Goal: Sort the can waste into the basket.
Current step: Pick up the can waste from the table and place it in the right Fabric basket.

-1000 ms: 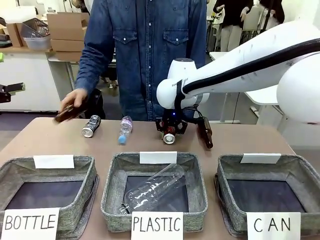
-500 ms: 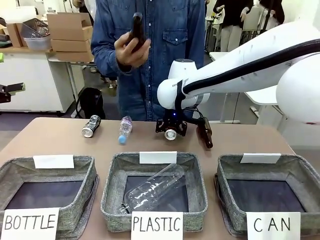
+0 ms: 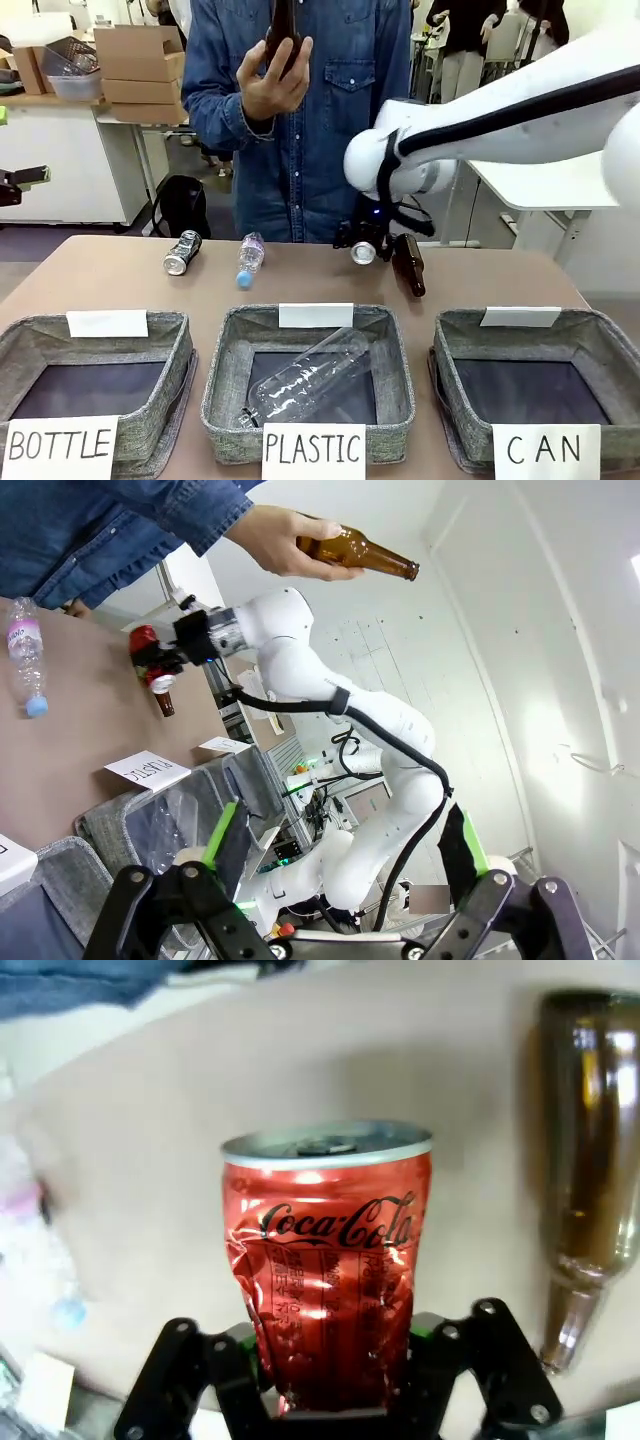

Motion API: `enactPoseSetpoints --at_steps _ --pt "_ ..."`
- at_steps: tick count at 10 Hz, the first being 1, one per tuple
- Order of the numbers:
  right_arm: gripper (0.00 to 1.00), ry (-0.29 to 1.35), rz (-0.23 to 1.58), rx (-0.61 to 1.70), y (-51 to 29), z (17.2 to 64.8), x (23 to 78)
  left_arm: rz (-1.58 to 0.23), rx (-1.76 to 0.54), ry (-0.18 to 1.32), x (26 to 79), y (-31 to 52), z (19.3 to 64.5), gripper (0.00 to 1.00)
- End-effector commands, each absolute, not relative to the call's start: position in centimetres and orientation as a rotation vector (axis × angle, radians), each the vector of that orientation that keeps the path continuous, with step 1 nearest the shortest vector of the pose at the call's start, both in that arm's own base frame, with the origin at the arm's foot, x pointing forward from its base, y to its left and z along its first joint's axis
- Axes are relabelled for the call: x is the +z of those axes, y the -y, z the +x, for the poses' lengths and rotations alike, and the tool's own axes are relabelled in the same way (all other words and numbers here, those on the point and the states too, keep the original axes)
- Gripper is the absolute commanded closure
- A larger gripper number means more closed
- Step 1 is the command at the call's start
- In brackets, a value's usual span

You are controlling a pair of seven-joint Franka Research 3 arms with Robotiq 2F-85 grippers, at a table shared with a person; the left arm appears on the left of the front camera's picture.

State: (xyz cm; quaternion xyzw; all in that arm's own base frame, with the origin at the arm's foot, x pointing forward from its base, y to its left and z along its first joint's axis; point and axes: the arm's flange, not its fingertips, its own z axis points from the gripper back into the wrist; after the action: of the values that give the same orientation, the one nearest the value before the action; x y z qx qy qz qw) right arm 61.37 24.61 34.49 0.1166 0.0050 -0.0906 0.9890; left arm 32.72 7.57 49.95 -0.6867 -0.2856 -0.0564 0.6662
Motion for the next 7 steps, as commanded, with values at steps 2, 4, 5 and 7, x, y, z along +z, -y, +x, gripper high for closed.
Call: enactPoseSetpoints --at_steps 2,4,5,7 --pt "0.99 -0.124 0.507 -0.051 -15.3 54.2 39.7 -1.567 -0.143 0.668 50.0 -7.3 32.5 0.00" --pt "0.99 -0.186 0.617 -0.002 -11.0 47.8 44.5 -1.567 -0.143 0.668 50.0 -7.3 32.5 0.00" --pt "0.99 -0.207 0.630 0.008 -9.6 44.7 46.0 -1.567 -0.143 0.668 50.0 -7.3 32.5 0.00" --pt "0.99 -0.239 0.618 0.174 -8.4 37.2 47.5 -1.567 -0.143 0.668 50.0 -7.3 32.5 0.00"
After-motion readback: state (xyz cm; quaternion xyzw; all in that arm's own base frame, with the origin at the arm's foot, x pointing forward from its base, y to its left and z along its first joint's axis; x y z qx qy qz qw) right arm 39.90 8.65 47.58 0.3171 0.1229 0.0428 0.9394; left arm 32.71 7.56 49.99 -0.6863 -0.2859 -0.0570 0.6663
